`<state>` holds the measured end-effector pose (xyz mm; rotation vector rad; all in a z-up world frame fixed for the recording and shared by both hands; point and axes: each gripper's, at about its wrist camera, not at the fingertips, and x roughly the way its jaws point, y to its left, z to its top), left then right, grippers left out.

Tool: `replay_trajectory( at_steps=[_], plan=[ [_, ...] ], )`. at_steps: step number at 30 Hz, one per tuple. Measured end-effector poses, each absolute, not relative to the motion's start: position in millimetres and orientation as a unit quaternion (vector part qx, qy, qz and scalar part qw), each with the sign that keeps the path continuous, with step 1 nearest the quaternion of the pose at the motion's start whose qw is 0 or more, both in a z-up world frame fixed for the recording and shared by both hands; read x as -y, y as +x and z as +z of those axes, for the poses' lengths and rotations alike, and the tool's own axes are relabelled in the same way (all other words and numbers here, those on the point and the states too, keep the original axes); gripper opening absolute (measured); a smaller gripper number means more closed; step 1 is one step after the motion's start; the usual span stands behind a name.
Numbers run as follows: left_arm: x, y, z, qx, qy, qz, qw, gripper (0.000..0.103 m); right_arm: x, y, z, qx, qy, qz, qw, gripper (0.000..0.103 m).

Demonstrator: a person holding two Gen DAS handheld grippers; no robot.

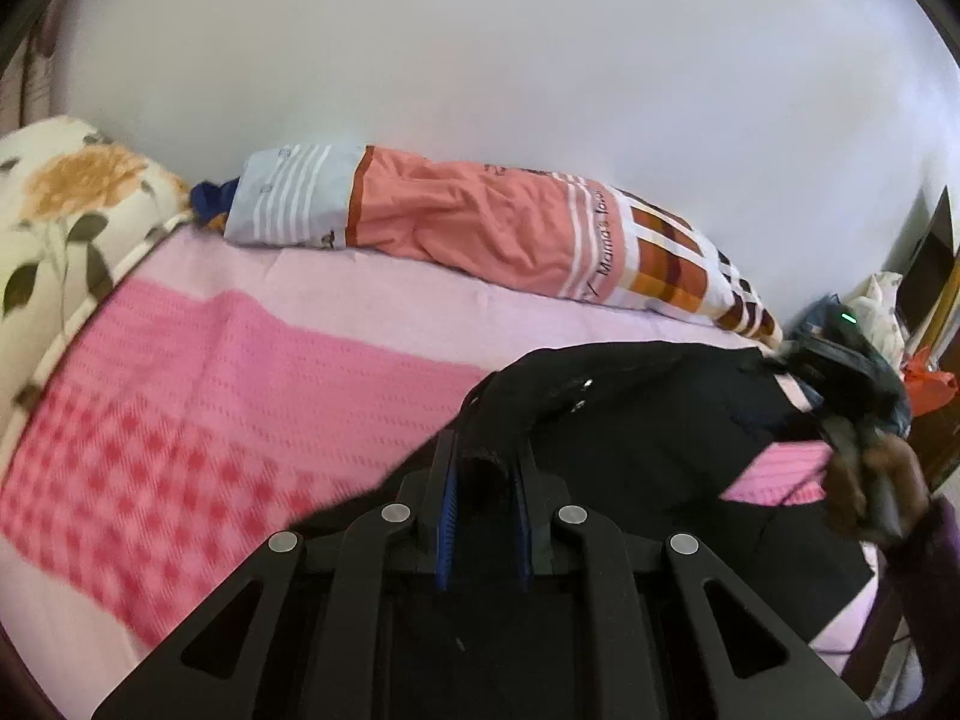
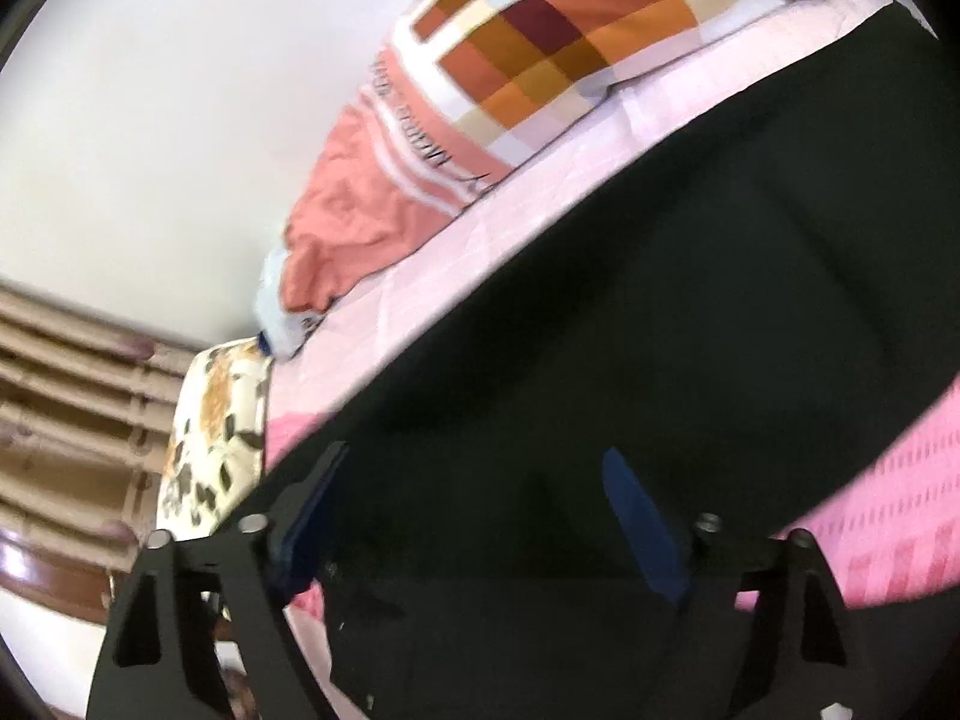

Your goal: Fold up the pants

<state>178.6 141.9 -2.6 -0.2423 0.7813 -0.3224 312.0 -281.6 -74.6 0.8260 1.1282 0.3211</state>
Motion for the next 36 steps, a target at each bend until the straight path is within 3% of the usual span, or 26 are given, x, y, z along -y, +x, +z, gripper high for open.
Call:
replay_trajectory(
  at_steps=[5,7,9,10,23,36],
  plan=[
    [-133.1,152.6,-7.8,-0.389,-0.141,-0.153,0.898,0.016,294.5,345.3,-93.9,-0.534,0.422,0.12,0.723,0.062],
    [-130.9,146.4,-8.5,-0.392,-0.145,-0.152,0.896,0.016,298.9,354.7,-100.4,-0.543,0.42,0.098,0.721,0.049],
    [-129.5,142.4,-8.8,-0.395,-0.146,-0.152,0.894,0.016,303.0,358.7,-106.3,-0.55,0.415,0.081,0.72,0.012],
    [-129.5,141.2,-9.1,-0.397,-0.146,-0.15,0.894,0.016,305.2,358.8,-106.9,-0.548,0.415,0.077,0.722,0.01],
    [-160.9,130.8,-16.0,-0.428,-0.165,-0.11,0.882,0.016,299.4,224.7,-52.0,-0.486,0.33,0.105,0.802,0.006],
    [-185.4,81.4,-48.9,-0.473,-0.17,-0.061,0.862,0.017,266.1,100.8,-113.7,-0.565,0.368,0.123,0.728,0.006]
  ],
)
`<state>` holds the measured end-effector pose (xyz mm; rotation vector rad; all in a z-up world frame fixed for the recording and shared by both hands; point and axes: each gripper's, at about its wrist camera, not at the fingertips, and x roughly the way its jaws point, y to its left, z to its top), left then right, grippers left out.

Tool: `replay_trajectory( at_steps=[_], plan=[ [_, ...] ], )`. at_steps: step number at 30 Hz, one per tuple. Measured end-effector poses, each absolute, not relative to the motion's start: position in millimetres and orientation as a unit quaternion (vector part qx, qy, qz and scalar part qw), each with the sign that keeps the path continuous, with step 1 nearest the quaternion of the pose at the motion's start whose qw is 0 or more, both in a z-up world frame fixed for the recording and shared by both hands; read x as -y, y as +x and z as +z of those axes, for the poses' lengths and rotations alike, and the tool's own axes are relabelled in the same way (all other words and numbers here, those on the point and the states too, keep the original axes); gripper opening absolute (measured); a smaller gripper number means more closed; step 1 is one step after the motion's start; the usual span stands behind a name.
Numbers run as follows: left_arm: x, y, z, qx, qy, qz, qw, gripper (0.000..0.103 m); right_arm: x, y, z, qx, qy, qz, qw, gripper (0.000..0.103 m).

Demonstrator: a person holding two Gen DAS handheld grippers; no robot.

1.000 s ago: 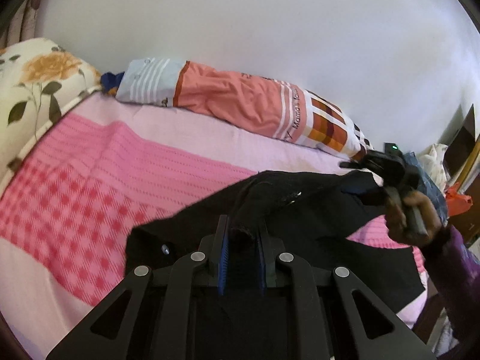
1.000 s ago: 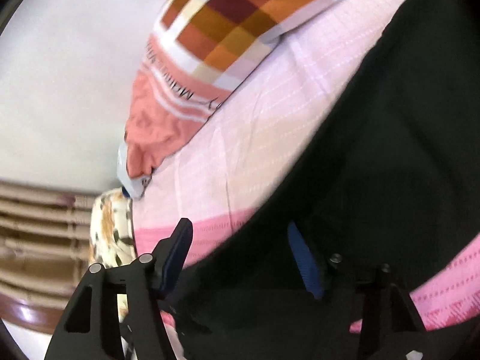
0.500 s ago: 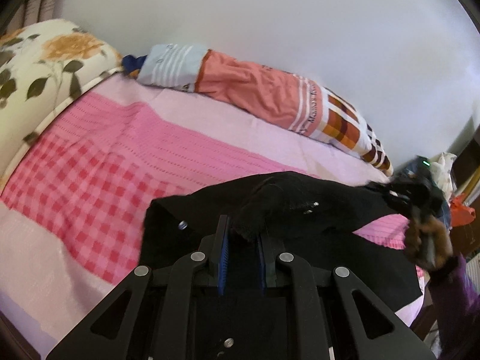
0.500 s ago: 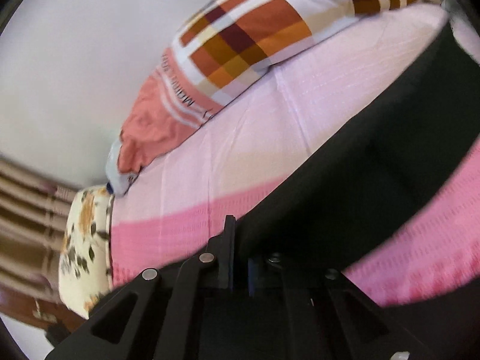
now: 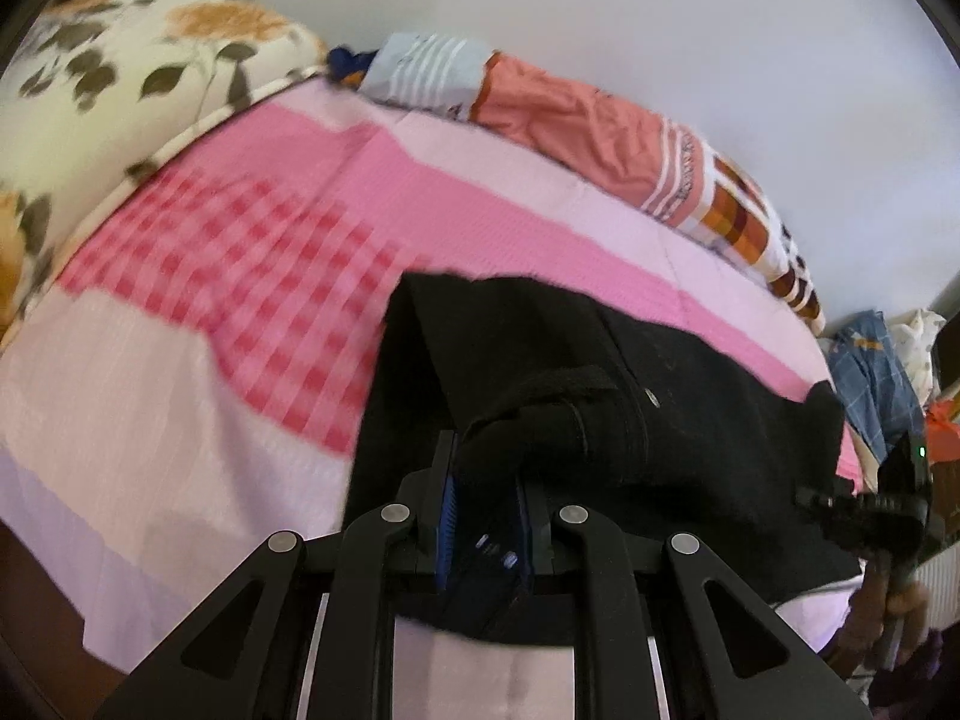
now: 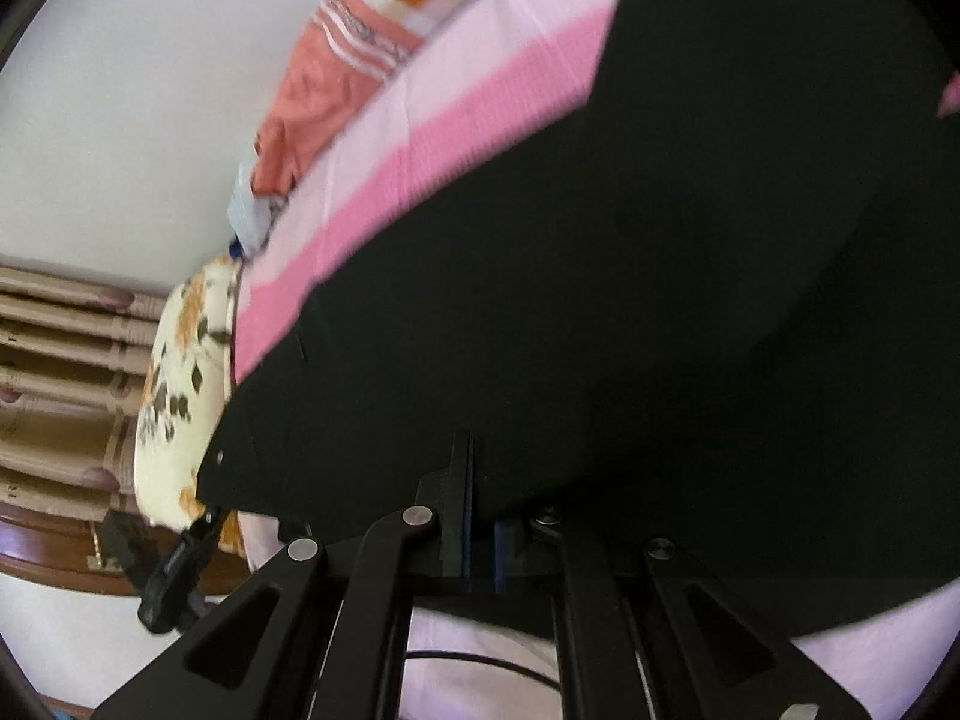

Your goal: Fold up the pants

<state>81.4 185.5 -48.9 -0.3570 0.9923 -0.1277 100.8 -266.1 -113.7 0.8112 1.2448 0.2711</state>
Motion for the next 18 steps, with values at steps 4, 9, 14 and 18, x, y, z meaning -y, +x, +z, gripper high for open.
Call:
replay_trajectory(
  at_steps=[4,9,14,18],
  plan=[
    [-193.6,69.2,-67.4,-0.49,-0.162,-0.036,0.856,0.016,254.9,85.8,-141.0,-0.589,0.386,0.123,0.699,0.006],
    [-208.6,50.9,-79.7,-0.498,-0.163,0.011,0.852,0.016,247.7,78.1,-145.5,-0.589,0.391,0.139,0.694,0.006],
    [-208.1,33.3,-50.2,-0.457,-0.126,0.069,0.878,0.018,267.2,74.6,-150.5,-0.546,0.453,0.162,0.686,0.01],
    [-174.5,36.6,-25.9,-0.444,-0.11,0.011,0.889,0.024,314.6,74.7,-141.6,-0.487,0.475,0.124,0.722,0.031]
  ],
)
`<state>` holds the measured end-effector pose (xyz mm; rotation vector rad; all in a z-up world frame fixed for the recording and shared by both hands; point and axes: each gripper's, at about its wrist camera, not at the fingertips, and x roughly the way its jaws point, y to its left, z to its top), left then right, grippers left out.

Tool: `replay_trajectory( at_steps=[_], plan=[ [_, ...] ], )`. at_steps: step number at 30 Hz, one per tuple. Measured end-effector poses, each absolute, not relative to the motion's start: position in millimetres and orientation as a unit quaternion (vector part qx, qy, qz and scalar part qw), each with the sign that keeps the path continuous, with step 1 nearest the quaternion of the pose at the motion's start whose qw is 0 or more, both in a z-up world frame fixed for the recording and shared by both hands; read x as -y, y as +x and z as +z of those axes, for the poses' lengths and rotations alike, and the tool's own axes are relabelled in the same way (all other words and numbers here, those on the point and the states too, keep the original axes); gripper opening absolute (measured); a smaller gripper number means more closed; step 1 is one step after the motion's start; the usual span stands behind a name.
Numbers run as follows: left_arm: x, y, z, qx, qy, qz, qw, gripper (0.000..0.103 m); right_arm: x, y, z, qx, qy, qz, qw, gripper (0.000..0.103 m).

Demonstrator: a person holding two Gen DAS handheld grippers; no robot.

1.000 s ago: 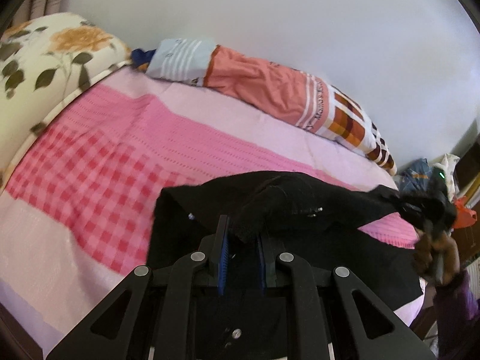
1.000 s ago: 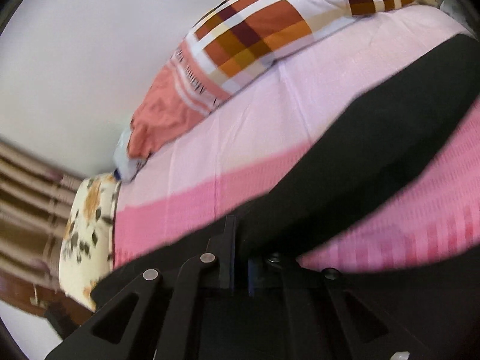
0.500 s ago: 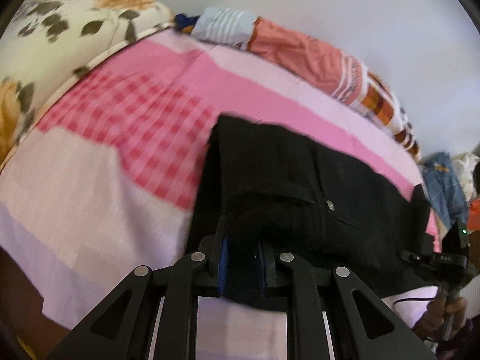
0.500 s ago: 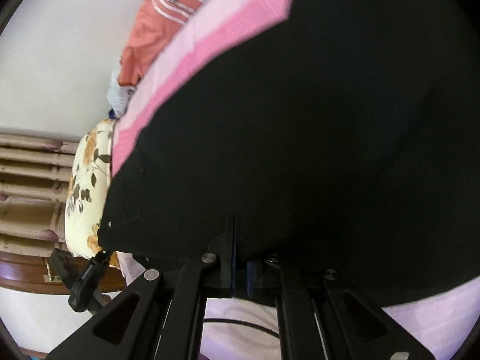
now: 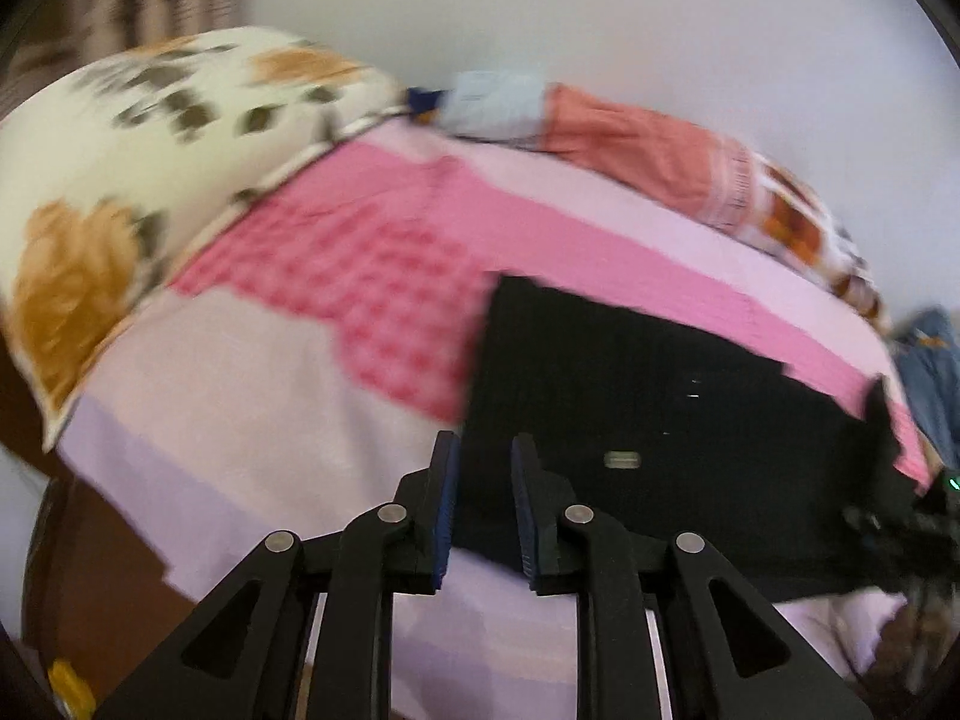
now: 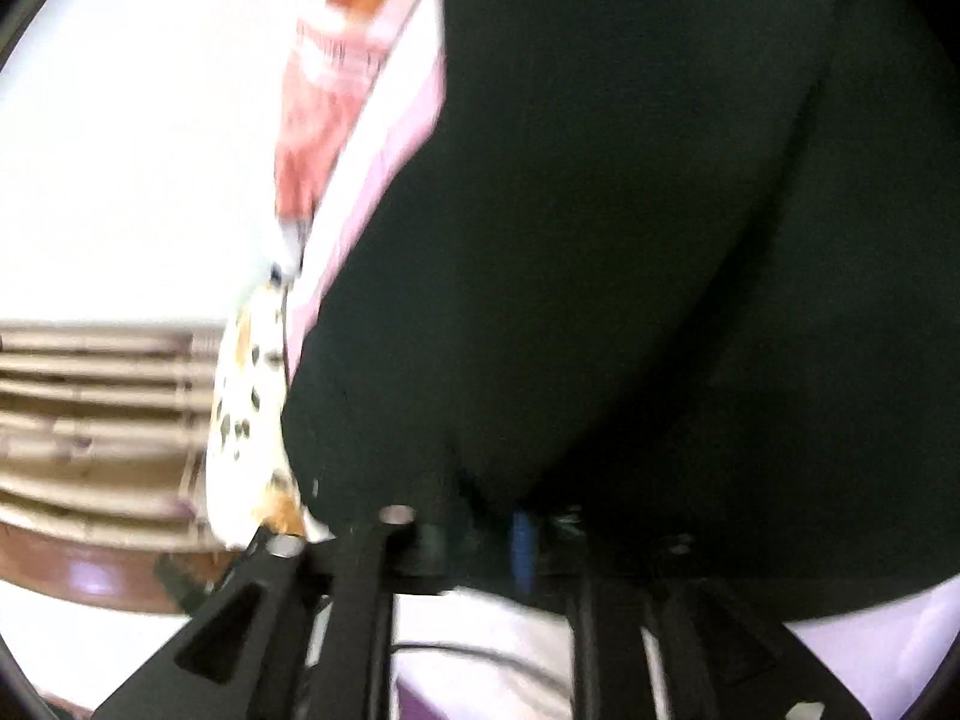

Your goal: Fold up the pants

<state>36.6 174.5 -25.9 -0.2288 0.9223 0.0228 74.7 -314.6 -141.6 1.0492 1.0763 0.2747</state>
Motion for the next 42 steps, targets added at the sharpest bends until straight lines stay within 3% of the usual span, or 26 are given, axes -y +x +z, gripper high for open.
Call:
replay_trajectory(
  at_steps=[1,3,5,10,12,14,18,27,33,34,35,36,38,42],
  plan=[
    [-164.1,39.3,-24.1,-0.446,-0.105,-0.004,0.889,0.027,331.0,76.7,-137.0,-0.473,0.47,0.11,0.737,0.033],
    [-140.3,45.8,-23.7,-0.453,-0.095,-0.037,0.886,0.045,349.3,80.7,-129.8,-0.469,0.444,0.081,0.759,0.036],
    [-120.9,50.4,-26.4,-0.457,-0.092,-0.061,0.883,0.048,366.2,86.8,-125.3,-0.462,0.44,0.07,0.766,0.036],
    [-88.5,60.5,-43.8,-0.493,-0.112,-0.103,0.857,0.048,415.4,85.3,-138.1,-0.398,0.57,0.091,0.713,0.037],
    [-82.5,60.1,-46.3,-0.496,-0.112,-0.106,0.854,0.048,426.6,77.7,-142.2,-0.375,0.607,0.108,0.693,0.05],
    [-78.1,59.1,-50.6,-0.502,-0.101,-0.108,0.852,0.048,443.2,66.6,-143.4,-0.354,0.63,0.111,0.682,0.056],
    [-78.0,62.6,-62.9,-0.522,-0.098,-0.101,0.841,0.048,494.1,59.9,-126.9,-0.365,0.549,0.009,0.752,0.057],
    [-89.0,61.0,-74.1,-0.539,-0.123,-0.083,0.829,0.048,552.4,115.1,-119.6,-0.418,0.449,-0.063,0.787,0.056],
    [-85.1,59.1,-73.9,-0.543,-0.115,-0.077,0.828,0.05,567.8,127.5,-137.6,-0.414,0.464,-0.04,0.782,0.054],
    [-84.0,59.8,-74.5,-0.544,-0.116,-0.076,0.828,0.051,563.0,130.5,-135.5,-0.413,0.457,-0.042,0.787,0.053],
    [-84.0,60.2,-75.2,-0.544,-0.117,-0.075,0.827,0.051,559.2,132.4,-136.1,-0.417,0.456,-0.039,0.785,0.043],
    [-83.0,61.0,-76.4,-0.546,-0.12,-0.074,0.826,0.051,556.9,133.6,-140.4,-0.423,0.465,-0.033,0.777,0.025],
    [-80.8,63.0,-78.4,-0.55,-0.129,-0.073,0.822,0.052,556.5,134.5,-151.4,-0.424,0.489,-0.032,0.761,0.009],
    [-78.2,63.0,-78.5,-0.553,-0.142,-0.072,0.818,0.052,557.8,124.5,-149.3,-0.407,0.499,-0.039,0.764,0.005]
  ],
)
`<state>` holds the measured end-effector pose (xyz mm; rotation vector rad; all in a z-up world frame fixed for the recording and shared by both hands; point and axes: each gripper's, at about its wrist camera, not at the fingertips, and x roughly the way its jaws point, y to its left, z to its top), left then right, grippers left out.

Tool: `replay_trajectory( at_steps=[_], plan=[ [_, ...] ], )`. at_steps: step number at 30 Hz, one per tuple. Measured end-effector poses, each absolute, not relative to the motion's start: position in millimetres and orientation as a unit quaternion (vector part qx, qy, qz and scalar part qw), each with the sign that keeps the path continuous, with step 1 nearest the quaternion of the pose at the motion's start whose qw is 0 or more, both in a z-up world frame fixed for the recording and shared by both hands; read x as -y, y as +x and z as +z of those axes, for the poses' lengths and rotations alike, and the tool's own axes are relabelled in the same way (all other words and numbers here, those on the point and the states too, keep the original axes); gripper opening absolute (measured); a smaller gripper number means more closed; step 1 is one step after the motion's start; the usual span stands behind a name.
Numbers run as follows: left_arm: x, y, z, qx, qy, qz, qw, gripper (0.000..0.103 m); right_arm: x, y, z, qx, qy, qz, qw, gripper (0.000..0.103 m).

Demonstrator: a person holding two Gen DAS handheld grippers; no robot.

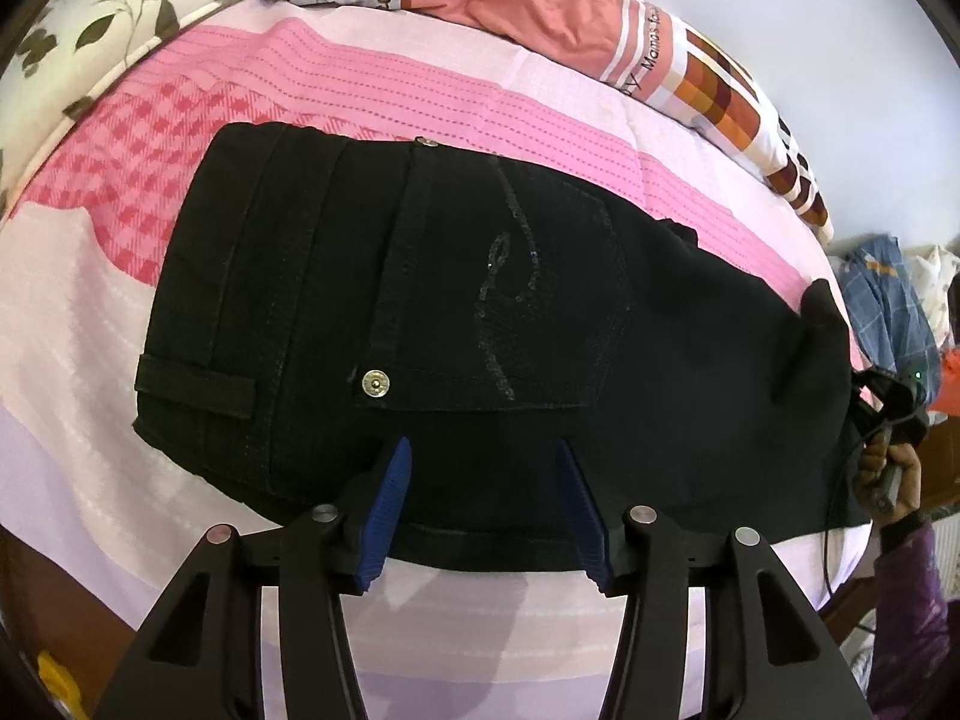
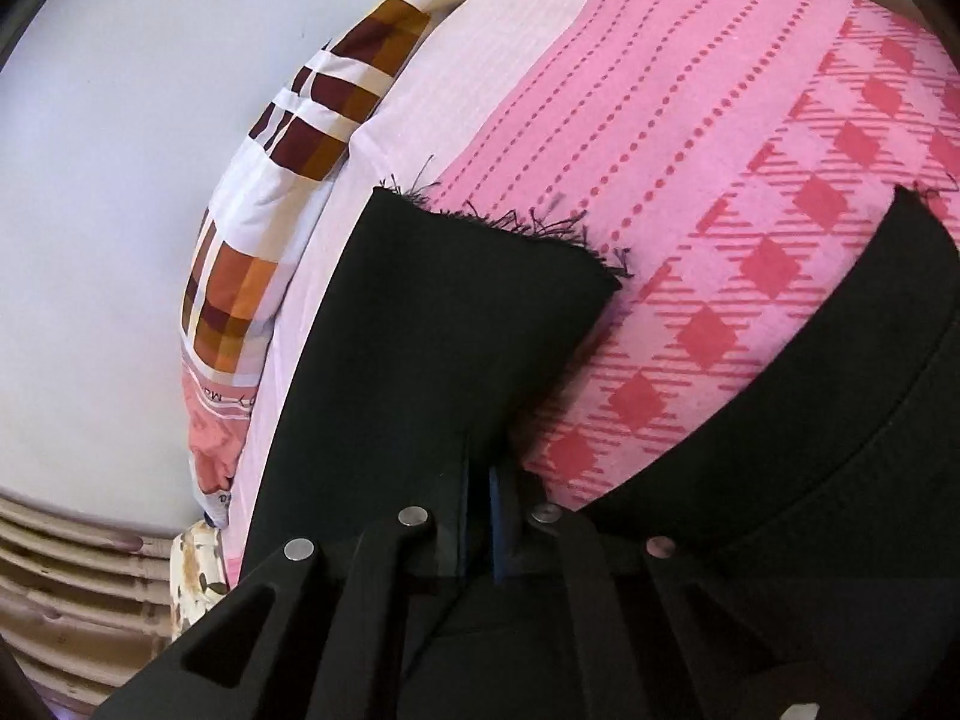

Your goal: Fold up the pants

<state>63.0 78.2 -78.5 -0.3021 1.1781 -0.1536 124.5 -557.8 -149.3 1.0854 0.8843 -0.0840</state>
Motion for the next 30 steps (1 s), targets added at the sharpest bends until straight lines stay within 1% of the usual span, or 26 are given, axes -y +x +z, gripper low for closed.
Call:
replay_trajectory(
  at_steps=[7,11,17,20,23,27,30],
  plan=[
    [-77.3,58.9,-69.1,-0.545,-0.117,-0.065,0.827,0.053,569.0,62.6,-105.0,-0.35,0.525,-0.031,0.775,0.004],
    [-79.6,56.9,-70.0,-0.548,-0.11,-0.06,0.827,0.055,585.6,14.1,-95.6,-0.337,0.542,-0.054,0.768,0.004],
    [-87.6,49.7,-73.6,-0.55,-0.103,-0.048,0.827,0.058,587.0,-56.9,-117.2,-0.358,0.562,-0.093,0.74,0.004],
    [-92.6,47.8,-75.3,-0.55,-0.107,-0.044,0.827,0.058,587.8,-73.9,-135.1,-0.363,0.576,-0.104,0.725,0.004],
    [-92.7,46.8,-75.2,-0.551,-0.107,-0.043,0.827,0.058,588.7,-81.1,-145.6,-0.36,0.587,-0.107,0.717,0.003],
    [-92.0,45.7,-72.8,-0.548,-0.094,-0.041,0.83,0.06,591.1,-81.5,-141.4,-0.349,0.589,-0.105,0.722,0.003],
    [-96.8,43.6,-70.1,-0.539,-0.096,-0.043,0.836,0.06,594.8,-80.1,-145.2,-0.361,0.578,-0.115,0.723,0.003]
  ],
)
